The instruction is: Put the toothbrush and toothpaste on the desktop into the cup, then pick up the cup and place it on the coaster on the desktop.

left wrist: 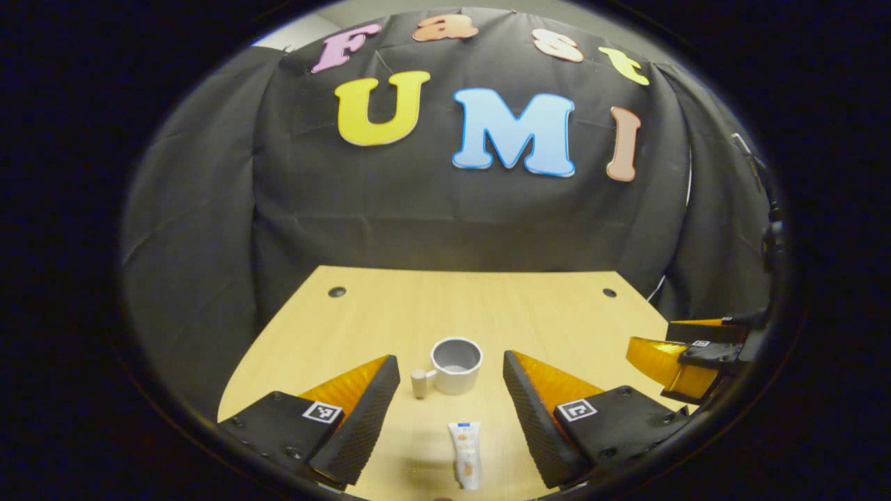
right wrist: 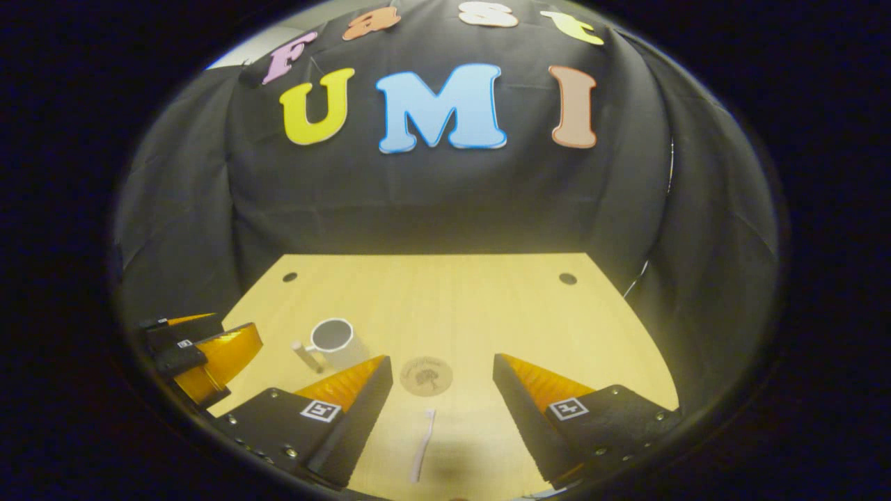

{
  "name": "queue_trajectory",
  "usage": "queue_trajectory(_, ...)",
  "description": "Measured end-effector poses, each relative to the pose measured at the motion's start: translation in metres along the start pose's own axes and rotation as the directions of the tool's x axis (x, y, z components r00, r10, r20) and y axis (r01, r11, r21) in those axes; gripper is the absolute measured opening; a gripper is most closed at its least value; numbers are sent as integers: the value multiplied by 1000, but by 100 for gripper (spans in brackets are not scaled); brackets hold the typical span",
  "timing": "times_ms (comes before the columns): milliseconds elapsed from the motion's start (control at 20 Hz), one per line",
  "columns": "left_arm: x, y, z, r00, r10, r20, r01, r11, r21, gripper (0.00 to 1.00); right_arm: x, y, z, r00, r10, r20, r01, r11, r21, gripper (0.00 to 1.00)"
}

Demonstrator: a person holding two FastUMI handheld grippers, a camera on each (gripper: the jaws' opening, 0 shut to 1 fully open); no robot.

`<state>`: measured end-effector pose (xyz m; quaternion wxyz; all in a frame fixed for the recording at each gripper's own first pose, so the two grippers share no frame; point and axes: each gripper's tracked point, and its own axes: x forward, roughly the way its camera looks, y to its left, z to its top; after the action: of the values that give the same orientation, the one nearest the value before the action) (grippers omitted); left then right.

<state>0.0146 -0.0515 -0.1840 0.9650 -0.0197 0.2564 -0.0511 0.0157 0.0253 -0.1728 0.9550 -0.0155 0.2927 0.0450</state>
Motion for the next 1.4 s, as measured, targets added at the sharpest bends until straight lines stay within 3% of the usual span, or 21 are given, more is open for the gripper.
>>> queue_trajectory(50, 5, -2, -14, 999, -4, -36, 4, 1000, 4, 92, 7, 1, -15, 999, 4, -46, -4, 1000, 1, 93)
queue_trajectory(100, 11, -4, -28, 997, -10, -74, 11, 1000, 8, 100, 14, 3, -27, 995, 10, -94, -10, 1000, 2, 93)
queue_trajectory(150, 16, -6, -43, 994, -16, -111, 17, 1000, 9, 96, 19, 6, -43, 989, 17, -145, -17, 1000, 5, 93)
queue_trajectory(300, 27, -8, -87, 975, -26, -221, 27, 1000, 0, 100, 32, 10, -83, 963, 40, -267, -34, 999, 28, 93)
queue_trajectory(350, 31, -10, -101, 967, -31, -254, 31, 1000, -6, 96, 35, 13, -96, 952, 45, -302, -37, 999, 31, 93)
queue_trajectory(500, 44, -14, -135, 936, -41, -349, 37, 999, -18, 100, 42, 15, -127, 917, 52, -395, -44, 999, 31, 94)
queue_trajectory(650, 43, -11, -169, 894, -44, -445, 37, 999, -25, 97, 49, 17, -154, 881, 47, -471, -40, 999, 26, 94)
queue_trajectory(950, 51, -12, -200, 840, -50, -540, 47, 999, -19, 100, 57, 18, -186, 818, 52, -573, -33, 999, 43, 95)
queue_trajectory(1300, 59, -4, -230, 785, -14, -619, 12, 1000, -7, 100, 66, 21, -208, 768, 55, -638, -37, 998, 42, 95)
queue_trajectory(1400, 59, -3, -237, 770, -9, -638, 4, 1000, -10, 95, 68, 21, -211, 760, 51, -648, -37, 999, 34, 94)
